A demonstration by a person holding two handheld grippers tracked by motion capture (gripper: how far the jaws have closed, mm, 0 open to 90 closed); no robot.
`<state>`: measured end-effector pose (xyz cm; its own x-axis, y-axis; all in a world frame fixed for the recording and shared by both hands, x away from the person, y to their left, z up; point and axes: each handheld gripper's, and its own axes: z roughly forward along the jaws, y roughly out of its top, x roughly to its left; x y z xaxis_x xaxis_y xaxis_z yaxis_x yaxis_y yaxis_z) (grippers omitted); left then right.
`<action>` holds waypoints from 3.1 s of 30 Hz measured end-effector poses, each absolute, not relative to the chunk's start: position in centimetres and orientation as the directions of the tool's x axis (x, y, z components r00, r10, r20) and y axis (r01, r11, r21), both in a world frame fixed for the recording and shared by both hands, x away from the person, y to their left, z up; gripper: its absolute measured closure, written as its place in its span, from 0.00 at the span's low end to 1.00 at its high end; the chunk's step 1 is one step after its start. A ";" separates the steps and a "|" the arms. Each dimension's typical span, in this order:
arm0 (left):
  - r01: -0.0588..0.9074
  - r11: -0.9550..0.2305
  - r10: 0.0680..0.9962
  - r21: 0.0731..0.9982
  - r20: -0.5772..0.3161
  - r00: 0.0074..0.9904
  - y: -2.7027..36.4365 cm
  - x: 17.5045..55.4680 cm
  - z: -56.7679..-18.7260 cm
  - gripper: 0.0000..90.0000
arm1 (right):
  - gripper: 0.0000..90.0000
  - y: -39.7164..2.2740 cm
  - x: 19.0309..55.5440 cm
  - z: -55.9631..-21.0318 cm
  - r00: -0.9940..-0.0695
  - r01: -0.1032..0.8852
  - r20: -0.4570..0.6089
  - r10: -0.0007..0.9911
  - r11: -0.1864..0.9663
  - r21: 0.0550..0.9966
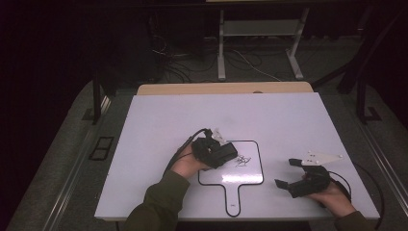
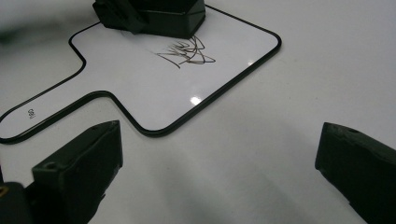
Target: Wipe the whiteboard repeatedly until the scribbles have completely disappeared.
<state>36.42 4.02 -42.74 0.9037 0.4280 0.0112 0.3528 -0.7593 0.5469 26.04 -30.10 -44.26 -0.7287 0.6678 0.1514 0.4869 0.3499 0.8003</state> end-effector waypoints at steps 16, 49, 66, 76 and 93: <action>0.376 -0.753 0.457 0.540 0.018 0.890 5.4 36.3 -42.7 0.43 | 0.00 -30.1 26.1 -44.3 -0.729 0.492 0.155 0.667 0.353 0.796; 0.414 -0.731 0.496 0.542 0.005 0.868 7.1 36.7 -42.7 0.43 | 0.00 -30.1 26.1 -44.3 -0.727 0.491 0.155 0.668 0.349 0.798; 0.427 -0.724 0.512 0.542 0.007 0.859 7.6 36.9 -42.7 0.43 | 0.00 -30.2 26.1 -44.3 -0.725 0.492 0.155 0.671 0.348 0.798; 0.392 -0.753 0.466 0.528 0.007 0.885 6.7 35.7 -42.6 0.43 | 0.00 -30.1 26.1 -44.3 -0.728 0.490 0.152 0.669 0.351 0.798; 0.448 -0.724 0.547 0.524 0.041 0.836 8.1 37.7 -42.5 0.44 | 0.00 -30.1 26.1 -44.3 -0.729 0.490 0.152 0.668 0.354 0.797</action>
<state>37.71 8.10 -42.53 0.8365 0.5465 0.0405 0.4478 -0.7243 0.5243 26.06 -30.06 -44.30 -0.7288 0.6677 0.1518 0.4902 0.3539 0.7965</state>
